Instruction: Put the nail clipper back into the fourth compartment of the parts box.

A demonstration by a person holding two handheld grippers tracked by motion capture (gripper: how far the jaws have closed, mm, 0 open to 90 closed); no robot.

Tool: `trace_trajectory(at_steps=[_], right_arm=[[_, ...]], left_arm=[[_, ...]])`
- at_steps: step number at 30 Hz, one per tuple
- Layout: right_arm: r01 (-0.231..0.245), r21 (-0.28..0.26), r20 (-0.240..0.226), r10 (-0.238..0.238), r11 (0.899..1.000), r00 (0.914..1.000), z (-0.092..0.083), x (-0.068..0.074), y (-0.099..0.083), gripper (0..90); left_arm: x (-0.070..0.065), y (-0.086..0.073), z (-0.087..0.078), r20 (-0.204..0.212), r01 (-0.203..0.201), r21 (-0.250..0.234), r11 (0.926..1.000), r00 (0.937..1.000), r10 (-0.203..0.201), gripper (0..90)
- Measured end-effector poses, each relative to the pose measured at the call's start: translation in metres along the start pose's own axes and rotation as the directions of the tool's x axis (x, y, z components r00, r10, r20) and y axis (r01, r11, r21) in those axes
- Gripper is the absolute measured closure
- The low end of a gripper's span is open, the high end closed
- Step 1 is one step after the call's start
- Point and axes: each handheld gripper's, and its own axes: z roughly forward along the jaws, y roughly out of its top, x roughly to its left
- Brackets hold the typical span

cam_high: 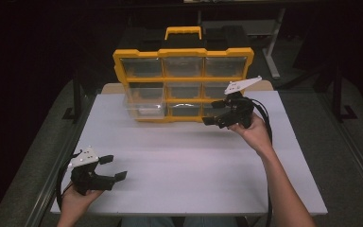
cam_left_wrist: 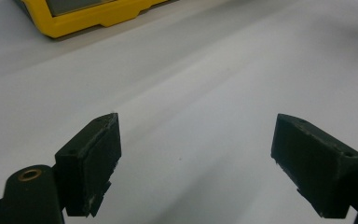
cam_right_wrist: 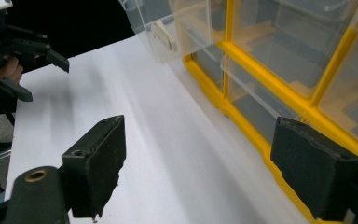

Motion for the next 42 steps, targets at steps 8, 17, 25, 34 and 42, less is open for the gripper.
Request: trace_trajectory(at_steps=[8, 17, 25, 34, 42], right_arm=[[-0.019, -0.005, 0.006, 0.019, 1.000, 0.9998, -0.004, 0.000, -0.013, 16.8], [-0.019, -0.008, 0.020, 0.019, 1.000, 0.9996, -0.014, 0.002, -0.030, 16.8], [-0.026, -0.011, 0.033, 0.027, 1.000, 0.9991, -0.022, 0.004, -0.046, 16.7], [-0.048, -0.010, 0.050, 0.049, 0.999, 0.9975, -0.027, 0.004, -0.064, 16.6], [-0.065, -0.007, 0.068, 0.065, 0.998, 0.9956, -0.034, 0.006, -0.080, 16.4]], left_arm=[[0.000, 0.000, 0.001, 0.003, 0.012, -0.001, 0.9999, 0.9999, -0.012, 15.7], [0.000, 0.000, 0.003, 0.004, -0.011, 0.005, 0.9999, 0.9999, 0.010, 15.7], [-0.001, 0.001, 0.003, 0.006, 0.003, 0.012, 0.9999, 1.0000, -0.003, 15.7], [0.000, 0.001, 0.003, 0.005, 0.011, 0.009, 0.9999, 0.9999, -0.011, 15.7], [-0.001, 0.000, 0.005, 0.003, 0.011, 0.011, 0.9999, 0.9999, -0.011, 15.7]])
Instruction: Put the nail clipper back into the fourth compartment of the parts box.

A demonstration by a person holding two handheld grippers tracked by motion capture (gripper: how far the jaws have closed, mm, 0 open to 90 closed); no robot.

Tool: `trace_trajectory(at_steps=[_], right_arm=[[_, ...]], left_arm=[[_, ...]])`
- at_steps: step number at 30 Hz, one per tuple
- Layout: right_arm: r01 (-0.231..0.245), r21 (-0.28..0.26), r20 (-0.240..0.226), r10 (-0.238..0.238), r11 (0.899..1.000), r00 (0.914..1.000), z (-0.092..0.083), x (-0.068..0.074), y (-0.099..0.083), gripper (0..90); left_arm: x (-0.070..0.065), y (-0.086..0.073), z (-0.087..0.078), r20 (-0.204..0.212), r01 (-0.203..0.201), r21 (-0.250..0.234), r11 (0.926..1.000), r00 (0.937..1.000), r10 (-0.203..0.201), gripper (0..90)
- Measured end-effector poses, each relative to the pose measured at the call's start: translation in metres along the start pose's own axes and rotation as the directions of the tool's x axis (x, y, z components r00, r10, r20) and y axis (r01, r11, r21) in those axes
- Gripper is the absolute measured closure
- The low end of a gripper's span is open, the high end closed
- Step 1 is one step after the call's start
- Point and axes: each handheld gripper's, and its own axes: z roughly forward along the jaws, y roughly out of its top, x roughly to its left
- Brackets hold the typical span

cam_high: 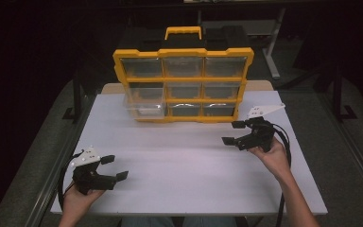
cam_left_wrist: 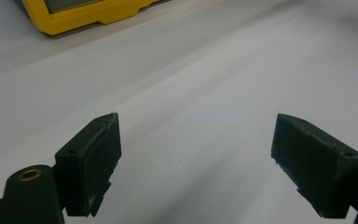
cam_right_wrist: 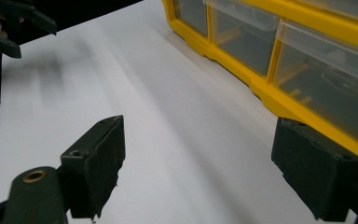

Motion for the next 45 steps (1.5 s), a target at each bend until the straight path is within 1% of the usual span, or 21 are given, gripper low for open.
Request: trace_trajectory(at_steps=[1, 2, 4, 5, 7, 17, 19, 28, 31, 32, 39, 43, 45], right_arm=[[0.001, -0.002, 0.002, -0.001, 1.000, 1.0000, -0.001, 0.000, -0.003, 16.4], [0.002, -0.005, 0.011, -0.002, 1.000, 0.9999, -0.002, 0.001, -0.006, 16.4], [-0.007, -0.011, 0.010, 0.007, 1.000, 0.9999, -0.003, 0.001, -0.010, 16.4], [-0.010, -0.006, 0.013, 0.010, 1.000, 0.9999, -0.004, 0.001, -0.013, 16.4], [-0.016, -0.013, 0.016, 0.016, 1.000, 0.9997, -0.005, 0.001, -0.017, 16.4], [-0.027, -0.009, 0.033, 0.027, 1.000, 0.9991, -0.012, 0.004, -0.031, 16.4], [-0.029, -0.018, 0.032, 0.029, 0.999, 0.9990, -0.015, 0.005, -0.036, 16.5], [-0.052, -0.018, 0.055, 0.053, 0.998, 0.9971, -0.022, 0.006, -0.055, 16.5], [-0.063, -0.020, 0.055, 0.064, 0.998, 0.9964, -0.024, 0.005, -0.059, 16.5], [-0.074, -0.018, 0.063, 0.075, 0.997, 0.9951, -0.027, 0.005, -0.065, 15.5], [-0.086, -0.028, 0.073, 0.088, 0.996, 0.9935, -0.035, 0.005, -0.071, 15.1], [-0.087, -0.032, 0.082, 0.089, 0.996, 0.9926, -0.037, 0.005, -0.074, 14.8], [-0.096, -0.035, 0.083, 0.098, 0.995, 0.9916, -0.039, 0.005, -0.078, 14.8]], left_arm=[[0.000, 0.000, 0.000, 0.004, -0.007, 0.002, 1.0000, 1.0000, 0.007, 15.7], [-0.001, 0.000, 0.001, 0.005, -0.005, 0.001, 1.0000, 1.0000, 0.005, 15.7], [-0.002, 0.000, 0.002, 0.004, -0.011, 0.008, 0.9999, 0.9999, 0.011, 15.7], [-0.002, 0.000, 0.003, 0.003, -0.013, 0.009, 0.9999, 0.9999, 0.013, 15.7], [-0.003, 0.000, 0.003, 0.000, -0.011, 0.008, 0.9999, 0.9999, 0.011, 15.7], [-0.002, -0.001, 0.004, -0.001, -0.020, 0.017, 0.9997, 0.9998, 0.020, 15.7], [-0.002, -0.001, 0.004, -0.002, -0.020, 0.017, 0.9997, 0.9998, 0.020, 15.7], [-0.001, -0.002, 0.005, 0.001, -0.017, 0.014, 0.9997, 0.9998, 0.017, 15.7], [-0.001, -0.002, 0.006, 0.003, -0.017, 0.016, 0.9997, 0.9999, 0.016, 15.7], [-0.001, -0.004, 0.006, 0.005, -0.016, 0.023, 0.9996, 0.9999, 0.015, 15.8], [0.000, -0.006, 0.008, 0.009, -0.020, 0.035, 0.9992, 0.9998, 0.020, 15.9], [0.001, -0.007, 0.008, 0.012, -0.017, 0.032, 0.9993, 0.9998, 0.016, 15.9], [0.001, -0.008, 0.008, 0.013, -0.016, 0.031, 0.9994, 0.9998, 0.016, 15.9]])
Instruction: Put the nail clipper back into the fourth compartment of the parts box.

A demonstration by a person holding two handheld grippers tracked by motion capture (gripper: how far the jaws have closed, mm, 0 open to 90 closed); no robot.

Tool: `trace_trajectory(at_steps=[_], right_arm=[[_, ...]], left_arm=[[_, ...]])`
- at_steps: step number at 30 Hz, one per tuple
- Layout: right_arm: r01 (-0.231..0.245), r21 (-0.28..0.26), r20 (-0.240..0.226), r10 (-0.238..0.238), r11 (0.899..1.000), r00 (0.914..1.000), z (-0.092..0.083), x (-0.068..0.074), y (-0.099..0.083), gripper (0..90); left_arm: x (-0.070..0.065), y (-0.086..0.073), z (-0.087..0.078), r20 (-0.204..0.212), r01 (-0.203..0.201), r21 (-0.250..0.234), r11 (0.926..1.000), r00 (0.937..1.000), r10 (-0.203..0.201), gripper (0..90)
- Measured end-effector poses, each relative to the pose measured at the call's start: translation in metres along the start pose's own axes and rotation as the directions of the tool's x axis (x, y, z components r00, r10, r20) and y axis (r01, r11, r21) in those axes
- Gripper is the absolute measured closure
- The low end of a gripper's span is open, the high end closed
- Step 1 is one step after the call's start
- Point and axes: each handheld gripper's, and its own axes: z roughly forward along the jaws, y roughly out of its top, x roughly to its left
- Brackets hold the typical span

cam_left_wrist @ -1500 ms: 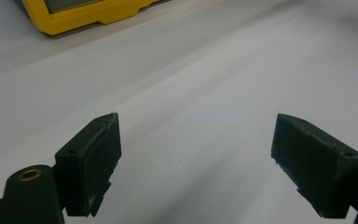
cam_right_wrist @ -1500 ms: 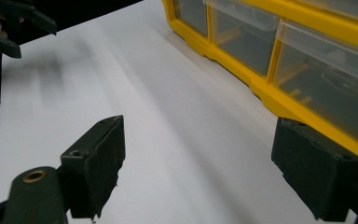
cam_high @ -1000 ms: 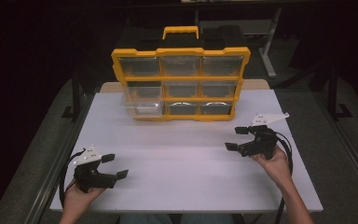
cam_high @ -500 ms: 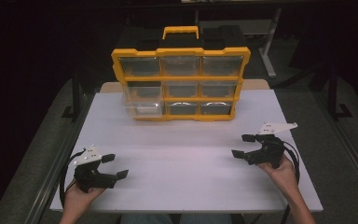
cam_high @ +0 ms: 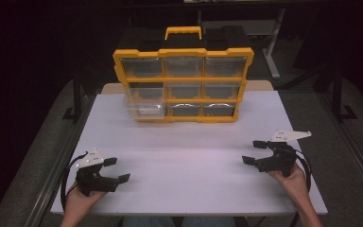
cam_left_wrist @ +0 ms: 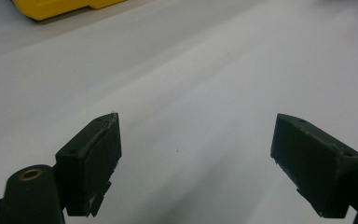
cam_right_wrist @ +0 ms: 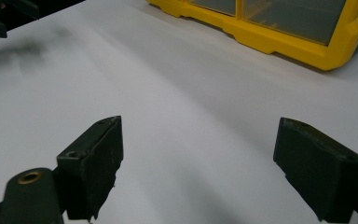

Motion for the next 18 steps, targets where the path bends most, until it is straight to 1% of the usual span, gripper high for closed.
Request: trace_trajectory(at_steps=[1, 2, 5, 7, 9, 11, 12, 13, 14, 18], right_arm=[[-0.002, 0.001, -0.002, 0.002, 1.000, 1.0000, -0.001, 0.000, -0.002, 14.7], [-0.003, 0.000, 0.007, 0.003, 1.000, 1.0000, -0.001, -0.001, -0.004, 14.5], [-0.014, 0.003, 0.004, 0.014, 1.000, 0.9999, -0.003, -0.001, -0.009, 14.5], [-0.016, -0.004, 0.008, 0.016, 1.000, 0.9998, -0.003, -0.001, -0.011, 14.7], [-0.021, -0.002, 0.007, 0.021, 1.000, 0.9998, -0.002, -0.002, -0.012, 14.7], [-0.009, 0.005, 0.013, 0.009, 1.000, 0.9999, -0.001, -0.002, -0.013, 14.7], [-0.012, 0.006, 0.017, 0.012, 1.000, 0.9998, 0.000, 0.000, -0.013, 14.7], [-0.005, 0.012, 0.016, 0.005, 1.000, 0.9999, 0.000, 0.000, -0.014, 14.7], [0.003, 0.010, 0.018, -0.003, 1.000, 0.9998, 0.000, 0.001, -0.014, 14.7], [0.006, 0.005, 0.011, -0.007, 1.000, 0.9999, -0.002, 0.004, -0.014, 14.7]], left_arm=[[0.000, -0.001, 0.000, 0.000, 0.003, -0.003, 1.0000, 1.0000, -0.003, 15.9], [0.000, -0.001, 0.000, -0.001, 0.000, 0.001, 1.0000, 1.0000, 0.000, 16.0], [0.001, -0.002, 0.001, 0.004, 0.002, 0.002, 1.0000, 1.0000, -0.002, 15.9], [0.001, -0.003, 0.002, 0.009, 0.002, 0.003, 1.0000, 1.0000, -0.002, 15.9], [0.002, -0.004, 0.003, 0.008, -0.007, 0.015, 0.9999, 0.9999, 0.007, 16.7], [0.003, -0.005, 0.005, 0.010, 0.003, 0.014, 0.9999, 0.9999, -0.003, 17.4], [0.003, -0.005, 0.006, 0.008, -0.004, 0.022, 0.9998, 1.0000, 0.004, 17.4], [0.003, -0.006, 0.006, 0.005, -0.004, 0.022, 0.9997, 1.0000, 0.004, 17.3], [0.003, -0.006, 0.006, 0.007, -0.005, 0.021, 0.9998, 1.0000, 0.005, 17.3], [0.003, -0.006, 0.005, 0.011, -0.018, 0.024, 0.9996, 0.9998, 0.017, 17.5]])
